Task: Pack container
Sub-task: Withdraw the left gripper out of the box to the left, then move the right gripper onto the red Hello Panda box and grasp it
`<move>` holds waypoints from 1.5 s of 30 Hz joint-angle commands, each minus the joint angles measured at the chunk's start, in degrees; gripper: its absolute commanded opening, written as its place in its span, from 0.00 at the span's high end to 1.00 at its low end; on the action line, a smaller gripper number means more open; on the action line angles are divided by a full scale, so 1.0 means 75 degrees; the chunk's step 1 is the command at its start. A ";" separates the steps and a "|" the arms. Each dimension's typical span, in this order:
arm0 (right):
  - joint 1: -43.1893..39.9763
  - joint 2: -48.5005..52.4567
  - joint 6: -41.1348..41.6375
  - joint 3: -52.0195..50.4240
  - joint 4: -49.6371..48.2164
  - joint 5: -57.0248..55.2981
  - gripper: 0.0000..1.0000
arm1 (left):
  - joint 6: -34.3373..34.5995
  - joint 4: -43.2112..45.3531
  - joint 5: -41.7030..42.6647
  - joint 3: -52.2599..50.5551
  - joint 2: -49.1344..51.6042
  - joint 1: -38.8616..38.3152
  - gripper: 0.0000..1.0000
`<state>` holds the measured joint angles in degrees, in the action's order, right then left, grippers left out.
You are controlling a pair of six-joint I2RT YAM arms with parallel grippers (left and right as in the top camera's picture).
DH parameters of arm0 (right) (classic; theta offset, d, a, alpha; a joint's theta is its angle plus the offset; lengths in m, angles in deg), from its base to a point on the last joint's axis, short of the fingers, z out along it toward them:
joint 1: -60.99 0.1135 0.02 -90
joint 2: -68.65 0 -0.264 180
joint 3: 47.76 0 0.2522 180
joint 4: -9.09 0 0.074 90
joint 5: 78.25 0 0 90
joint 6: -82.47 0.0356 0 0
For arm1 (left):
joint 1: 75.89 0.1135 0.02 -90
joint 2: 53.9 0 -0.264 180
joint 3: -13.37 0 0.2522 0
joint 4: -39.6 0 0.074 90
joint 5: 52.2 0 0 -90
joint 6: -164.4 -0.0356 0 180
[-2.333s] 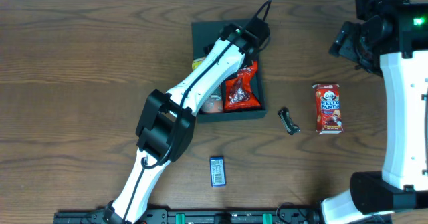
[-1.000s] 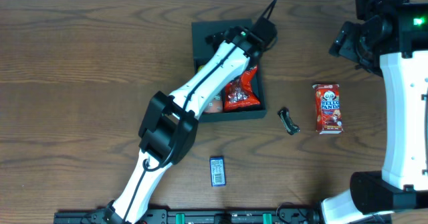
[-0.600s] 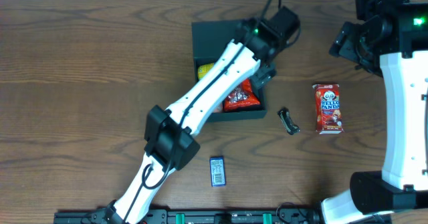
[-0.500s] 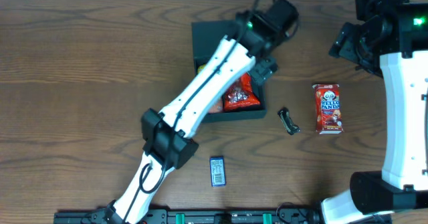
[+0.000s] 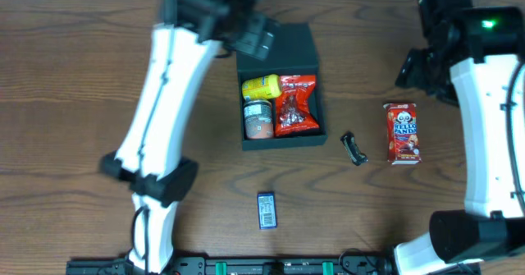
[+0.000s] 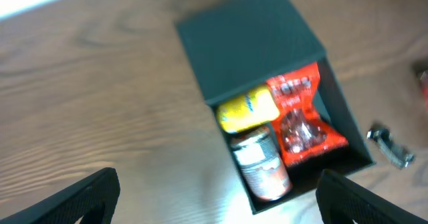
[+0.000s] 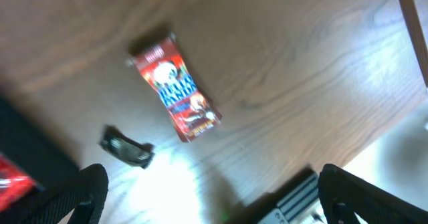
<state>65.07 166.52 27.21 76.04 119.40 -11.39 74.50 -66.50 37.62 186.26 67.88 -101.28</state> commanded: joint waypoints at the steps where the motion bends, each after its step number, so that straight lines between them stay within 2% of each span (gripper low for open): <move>1: -0.0070 -0.0015 0.0219 -0.0711 -0.0219 -0.0146 0.01 | -0.0035 -0.0595 -0.0061 -0.0201 -0.1011 0.0265 0.05; 3: -0.0087 -0.0015 0.0219 -0.1148 -0.0577 -0.0140 0.01 | -0.0099 -0.0595 -0.0291 -0.0708 -0.1521 0.0364 0.05; 6: -0.0090 -0.0015 0.0189 -0.1699 -0.1029 -0.0111 0.01 | 0.0047 -0.0595 -0.1201 -0.1915 -0.2366 0.0385 0.05; 10: -0.0090 -0.0015 0.0189 -0.2279 -0.1402 0.0114 0.01 | 0.0866 -0.0449 -0.2119 -0.4001 -0.3701 0.0385 0.05; 13: -0.0093 -0.0015 0.0140 -0.2664 -0.1795 0.0076 0.01 | 0.1300 0.0082 -0.2244 -0.5514 -0.4785 0.0391 0.05; 18: -0.0099 -0.0012 -0.0583 -0.3337 -0.2626 0.0085 0.01 | 0.1859 0.1131 -0.2454 -0.8157 -0.6828 0.0399 0.05; 23: -0.0146 -0.0012 -0.0609 -0.3620 -0.2943 -0.0463 0.01 | 0.2396 0.1941 -0.2288 -0.9827 -0.7973 0.0396 0.05; 28: -0.0469 -0.0012 -0.0644 -0.3853 -0.3509 0.0149 0.01 | 0.2393 0.2159 -0.1716 -1.0570 -0.7991 0.0396 0.05; 33: -0.0979 -0.0012 -0.1623 -0.4331 -0.4584 0.1282 0.01 | 0.2387 0.2192 -0.1268 -1.0791 -0.7644 0.0396 0.05; 37: -0.1195 -0.0006 -0.1766 -0.4788 -0.5184 0.1411 0.01 | 0.2387 0.2253 -0.1186 -1.0791 -0.7393 0.0396 0.05; 41: -0.1128 0.0012 -0.2556 -0.5339 -0.6000 0.1775 0.01 | 0.2387 0.2372 -0.1166 -1.0791 -0.7353 0.0396 0.05; 45: -0.1139 0.0140 -0.2535 -0.5657 -0.6394 0.1746 0.01 | 0.2387 0.2492 -0.1154 -1.0791 -0.7353 0.0396 0.05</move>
<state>56.39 166.63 10.58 34.64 72.08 0.81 91.42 -48.07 28.52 105.26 12.60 -98.48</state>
